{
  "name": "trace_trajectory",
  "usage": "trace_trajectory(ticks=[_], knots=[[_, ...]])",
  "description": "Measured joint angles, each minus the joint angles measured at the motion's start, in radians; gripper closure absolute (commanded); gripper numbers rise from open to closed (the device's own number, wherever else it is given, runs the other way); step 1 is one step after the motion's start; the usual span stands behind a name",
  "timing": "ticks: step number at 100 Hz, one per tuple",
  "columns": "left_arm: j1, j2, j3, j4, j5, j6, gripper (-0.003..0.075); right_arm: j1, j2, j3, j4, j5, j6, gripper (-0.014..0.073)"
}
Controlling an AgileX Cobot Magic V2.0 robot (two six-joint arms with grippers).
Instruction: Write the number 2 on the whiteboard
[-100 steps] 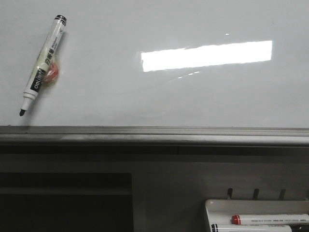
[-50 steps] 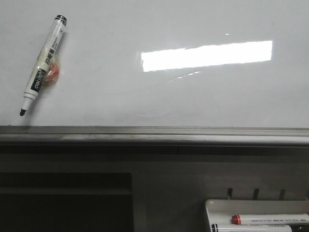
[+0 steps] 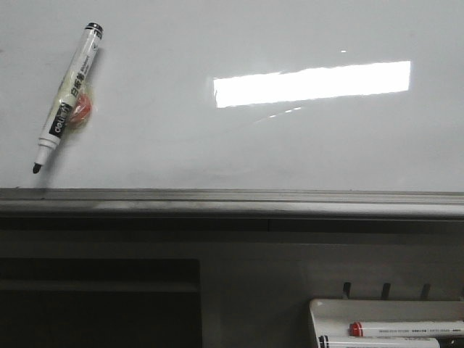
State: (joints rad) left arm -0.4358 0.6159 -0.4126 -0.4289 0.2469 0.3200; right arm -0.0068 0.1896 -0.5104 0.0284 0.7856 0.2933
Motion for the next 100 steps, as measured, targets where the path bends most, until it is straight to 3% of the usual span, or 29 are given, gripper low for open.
trace_trajectory(ticks=[13,25,41,72,100], knots=[[-0.202,0.016,-0.001,0.402,-0.052,-0.428,0.0311,0.0,0.0,0.0,-0.001,0.0,0.0,0.0645],[-0.272,0.064,-0.001,0.579,-0.05,-0.6,0.0352,0.0,0.0,0.0,-0.001,0.0,0.0,0.0645],[-0.265,0.149,-0.001,0.64,-0.069,-0.646,0.0352,0.0,0.0,0.0,-0.001,0.0,-0.002,0.0645],[-0.153,0.288,-0.001,0.671,-0.164,-0.652,0.0351,0.0,0.0,0.0,-0.001,0.0,-0.002,0.0645],[-0.144,0.346,-0.002,0.674,-0.261,-0.652,0.0342,0.0,0.0,0.0,-0.001,0.001,-0.002,0.0645]])
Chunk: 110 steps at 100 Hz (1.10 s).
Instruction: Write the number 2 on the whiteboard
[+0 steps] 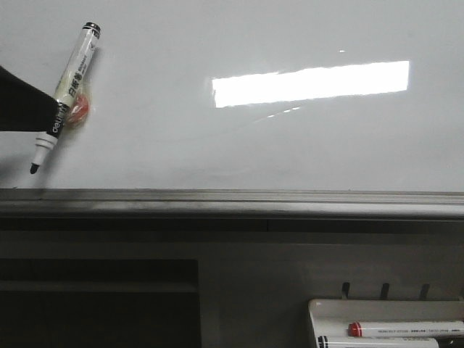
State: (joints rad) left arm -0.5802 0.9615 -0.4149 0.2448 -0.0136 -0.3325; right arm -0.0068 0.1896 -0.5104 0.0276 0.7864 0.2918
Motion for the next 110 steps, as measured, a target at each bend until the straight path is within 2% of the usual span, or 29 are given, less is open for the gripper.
trace_trajectory(ticks=[10,33,54,78,83,88,89,90,100,110], knots=[[0.0,0.03,0.0,0.0,-0.015,0.0,0.0318,0.0,0.0,0.0,0.0,0.0,0.0,0.0645],[0.023,0.088,0.0,0.0,-0.048,0.0,0.0318,0.0,0.0,0.0,0.0,0.0,-0.001,0.0645],[0.072,0.139,-0.002,0.0,-0.129,-0.002,0.0318,0.0,0.0,0.0,0.0,0.0,-0.001,0.0645],[0.077,0.206,-0.005,0.009,-0.19,-0.002,0.0325,0.0,0.0,0.0,0.0,0.002,-0.001,0.0645],[0.077,0.216,-0.008,0.008,-0.211,-0.002,0.0353,0.0,0.0,0.0,-0.002,0.002,-0.001,0.0645],[0.077,0.223,-0.011,0.011,-0.235,-0.002,0.0423,0.0,0.0,0.0,-0.002,0.0,-0.001,0.0645],[0.077,0.226,-0.01,0.011,-0.238,-0.002,0.0469,0.0,0.0,0.0,-0.002,0.0,-0.001,0.0645],[0.077,0.228,-0.01,0.011,-0.24,-0.002,0.0469,0.0,0.0,0.0,-0.002,0.0,-0.001,0.0645],[0.077,0.237,-0.011,0.011,-0.248,-0.002,0.0741,0.0,0.0,0.0,-0.002,0.0,-0.001,0.0645],[0.077,0.241,-0.011,0.018,-0.238,-0.002,0.0741,0.0,0.0,0.0,0.001,0.0,-0.001,0.0645]])
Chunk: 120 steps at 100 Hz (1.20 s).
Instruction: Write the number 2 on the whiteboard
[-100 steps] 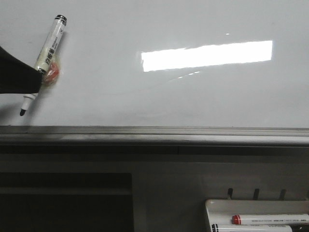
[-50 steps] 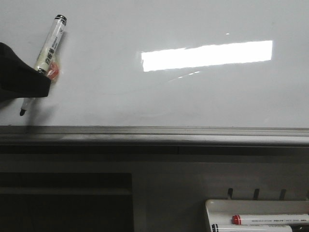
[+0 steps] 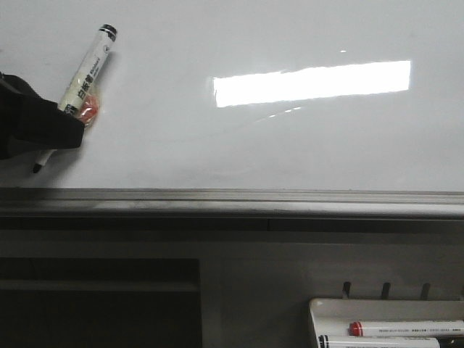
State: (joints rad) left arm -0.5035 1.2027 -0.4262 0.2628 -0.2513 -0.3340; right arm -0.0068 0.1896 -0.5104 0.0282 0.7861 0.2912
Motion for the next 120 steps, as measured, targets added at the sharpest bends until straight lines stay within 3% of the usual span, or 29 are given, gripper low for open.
trace_trajectory(ticks=[15,34,43,62,74,85,95,96,103,107,120], knots=[[0.0,-0.009,0.0,0.019,0.018,0.0,0.0741,0.0,0.009,0.0,0.111,0.006,-0.076,0.0645],[-0.041,-0.097,0.0,0.164,0.077,0.0,0.0741,0.002,0.08,0.0,0.555,0.029,-0.6,0.0644],[-0.082,-0.162,0.0,0.253,0.077,0.0,0.0741,0.044,0.128,0.0,0.717,0.017,-0.758,0.0642],[-0.18,-0.267,0.0,0.376,0.078,0.0,0.0741,0.219,0.245,0.0,0.802,-0.038,-1.036,0.0641],[-0.242,-0.303,0.0,0.435,0.109,0.0,0.0741,0.363,0.328,-0.002,0.808,-0.111,-1.134,0.0638],[-0.292,-0.312,0.0,0.447,0.158,0.0,0.0741,0.468,0.414,-0.018,0.808,-0.174,-1.232,0.0517],[-0.326,-0.312,0.002,0.451,0.2,0.0,0.0741,0.54,0.502,-0.057,0.808,-0.199,-1.282,0.0268],[-0.33,-0.312,0.004,0.45,0.203,0.0,0.0741,0.544,0.515,-0.061,0.808,-0.201,-1.284,0.021],[-0.345,-0.312,0.009,0.463,0.213,0.0,0.0741,0.576,0.576,-0.098,0.808,-0.212,-1.311,0.0076],[-0.351,-0.312,0.011,0.473,0.213,0.0,0.0741,0.592,0.603,-0.122,0.808,-0.212,-1.333,0.0043],[-0.36,-0.312,0.025,0.519,0.214,0.0,0.0741,0.642,0.681,-0.183,0.808,-0.225,-1.372,0.0076]])
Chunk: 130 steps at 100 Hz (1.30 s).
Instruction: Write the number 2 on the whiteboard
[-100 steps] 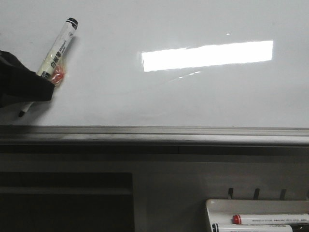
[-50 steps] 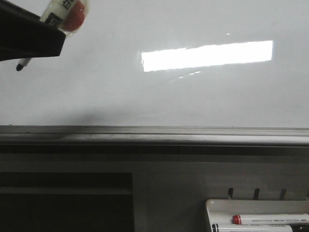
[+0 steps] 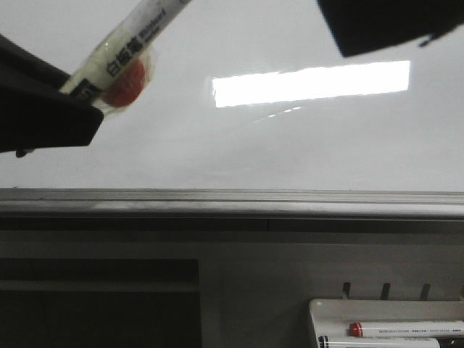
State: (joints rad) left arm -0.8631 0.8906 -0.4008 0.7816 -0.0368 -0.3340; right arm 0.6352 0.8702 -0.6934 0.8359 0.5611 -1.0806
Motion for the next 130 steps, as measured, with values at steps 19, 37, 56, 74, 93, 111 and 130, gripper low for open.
trace_trajectory(ticks=[19,37,56,74,93,111,130], knots=[[0.0,0.0,0.022,0.055,-0.015,0.0,0.0741,0.109,0.075,-0.06,0.005,-0.047,-0.024,0.0092],[0.0,0.0,0.024,0.09,-0.036,0.0,0.074,0.199,0.168,-0.095,0.006,-0.115,-0.049,0.0092],[0.0,0.0,0.024,0.108,-0.062,0.0,0.0741,0.224,0.245,-0.133,0.008,-0.135,-0.063,0.0107],[0.0,0.0,0.024,0.108,-0.064,0.0,0.0741,0.225,0.256,-0.142,0.008,-0.139,-0.067,0.0293],[0.0,-0.001,0.028,0.122,-0.071,0.008,0.0741,0.223,0.26,-0.146,-0.019,-0.159,-0.069,0.0676],[0.0,-0.001,0.031,0.139,-0.067,0.023,0.0739,0.221,0.266,-0.149,-0.023,-0.136,-0.069,0.0671],[-0.002,-0.001,0.031,0.14,-0.065,0.023,0.055,0.221,0.266,-0.152,-0.032,-0.128,-0.069,0.0671]])
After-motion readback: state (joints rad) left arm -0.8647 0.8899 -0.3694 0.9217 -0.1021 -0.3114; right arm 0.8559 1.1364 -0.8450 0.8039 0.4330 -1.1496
